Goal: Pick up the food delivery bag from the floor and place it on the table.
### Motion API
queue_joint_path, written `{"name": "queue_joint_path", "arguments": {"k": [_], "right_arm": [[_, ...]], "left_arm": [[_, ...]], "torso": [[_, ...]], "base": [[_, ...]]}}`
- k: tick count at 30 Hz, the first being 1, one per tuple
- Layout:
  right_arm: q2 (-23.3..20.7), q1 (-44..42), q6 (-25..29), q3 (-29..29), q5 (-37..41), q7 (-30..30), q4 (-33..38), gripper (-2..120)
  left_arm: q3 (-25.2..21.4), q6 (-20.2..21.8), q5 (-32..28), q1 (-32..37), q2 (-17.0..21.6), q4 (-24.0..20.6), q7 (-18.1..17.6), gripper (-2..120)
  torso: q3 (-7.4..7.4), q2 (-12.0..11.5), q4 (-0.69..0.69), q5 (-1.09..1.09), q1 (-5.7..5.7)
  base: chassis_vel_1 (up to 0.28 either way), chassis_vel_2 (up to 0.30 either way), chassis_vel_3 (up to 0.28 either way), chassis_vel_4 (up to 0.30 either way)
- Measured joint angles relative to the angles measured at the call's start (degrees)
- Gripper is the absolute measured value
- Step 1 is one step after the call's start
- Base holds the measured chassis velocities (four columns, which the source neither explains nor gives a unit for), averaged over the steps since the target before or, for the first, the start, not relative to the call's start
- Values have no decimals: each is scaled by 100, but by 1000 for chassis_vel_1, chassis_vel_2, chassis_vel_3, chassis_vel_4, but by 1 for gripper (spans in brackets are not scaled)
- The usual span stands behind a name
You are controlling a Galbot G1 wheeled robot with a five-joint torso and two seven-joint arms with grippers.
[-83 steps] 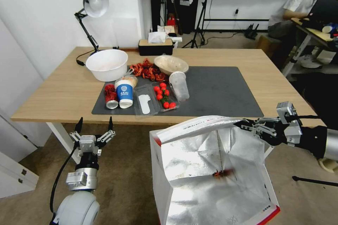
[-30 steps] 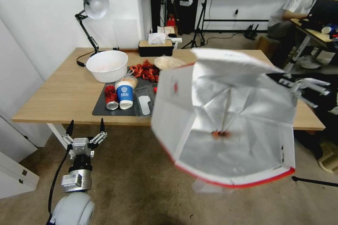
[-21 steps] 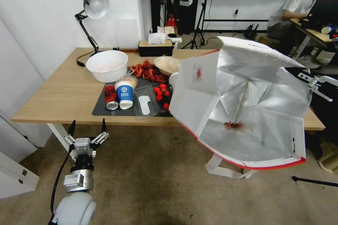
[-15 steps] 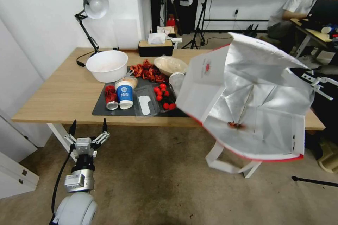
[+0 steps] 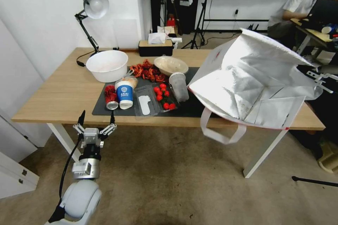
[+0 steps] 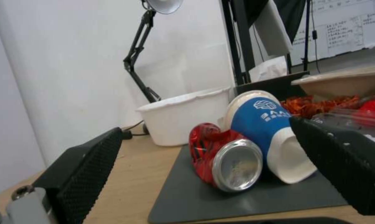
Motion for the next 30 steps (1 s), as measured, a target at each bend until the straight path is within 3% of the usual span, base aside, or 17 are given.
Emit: {"name": "queue_joint_path", "arguments": {"k": [8,15,30], "right_arm": [[-16,686,35,-830,-280,260,-454,0],[21,1064,65,-1183,-442,303,-698,1],[223,1331,71,-1326,-835,209,-1036,55]], "left_arm": [[9,-9,-76,-127,76,91,5,100],[27,-8,-96,-235,96,225,7,100],[71,-51,-149,-322,82,396,8,100]], "torso": [[0,-1,1,1,0],[-1,-2,1,0,0],[-1,-2,1,0,-1]], "base": [[0,0,0,0],[0,0,0,0],[0,0,0,0]]}}
